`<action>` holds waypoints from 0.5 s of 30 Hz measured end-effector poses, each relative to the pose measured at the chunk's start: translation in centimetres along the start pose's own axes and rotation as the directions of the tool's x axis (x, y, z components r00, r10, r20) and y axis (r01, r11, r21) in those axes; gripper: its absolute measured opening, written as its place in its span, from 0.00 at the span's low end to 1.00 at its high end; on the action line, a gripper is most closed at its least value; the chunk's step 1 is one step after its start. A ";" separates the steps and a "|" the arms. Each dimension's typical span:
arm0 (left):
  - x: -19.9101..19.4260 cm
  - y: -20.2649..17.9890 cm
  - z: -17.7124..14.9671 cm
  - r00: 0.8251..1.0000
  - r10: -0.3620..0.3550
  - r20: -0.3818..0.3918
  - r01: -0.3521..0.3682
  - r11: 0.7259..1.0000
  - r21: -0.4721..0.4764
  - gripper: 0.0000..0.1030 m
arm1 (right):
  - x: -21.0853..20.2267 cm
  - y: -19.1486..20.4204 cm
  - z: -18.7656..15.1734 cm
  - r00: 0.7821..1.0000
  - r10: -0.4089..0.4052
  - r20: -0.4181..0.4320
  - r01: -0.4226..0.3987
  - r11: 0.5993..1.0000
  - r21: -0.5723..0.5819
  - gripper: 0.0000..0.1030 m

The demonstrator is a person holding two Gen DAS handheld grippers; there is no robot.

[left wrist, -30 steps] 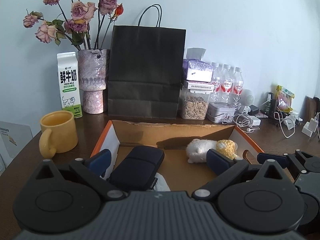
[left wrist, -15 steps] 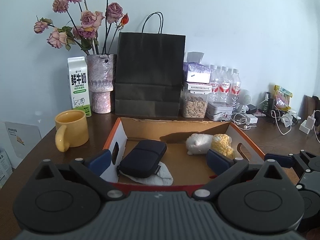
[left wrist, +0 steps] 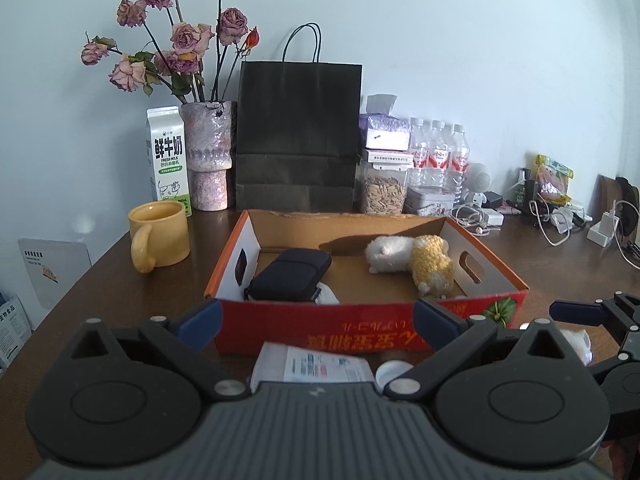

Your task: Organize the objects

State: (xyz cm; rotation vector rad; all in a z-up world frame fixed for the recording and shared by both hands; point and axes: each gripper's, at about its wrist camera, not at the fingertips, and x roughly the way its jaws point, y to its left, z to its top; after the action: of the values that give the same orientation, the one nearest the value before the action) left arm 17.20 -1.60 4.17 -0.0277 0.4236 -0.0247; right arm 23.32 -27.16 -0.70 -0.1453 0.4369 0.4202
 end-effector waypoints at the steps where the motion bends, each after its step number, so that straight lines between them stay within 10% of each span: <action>1: -0.3 -0.1 -0.4 1.000 -0.001 -0.004 0.001 1.000 0.003 1.00 | -0.3 0.0 -0.3 1.000 0.000 -0.002 0.000 1.000 0.000 1.00; 15: -1.9 0.5 -4.6 0.996 0.034 -0.086 -0.035 0.999 -0.003 1.00 | -4.9 -1.7 -4.5 0.999 -0.050 -0.014 0.050 0.999 0.016 1.00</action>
State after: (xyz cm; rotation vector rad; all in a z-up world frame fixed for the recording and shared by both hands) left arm 13.62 -1.16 0.76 -0.0243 0.5103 0.0092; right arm 18.30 -31.54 -2.53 -0.1429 0.4491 0.3667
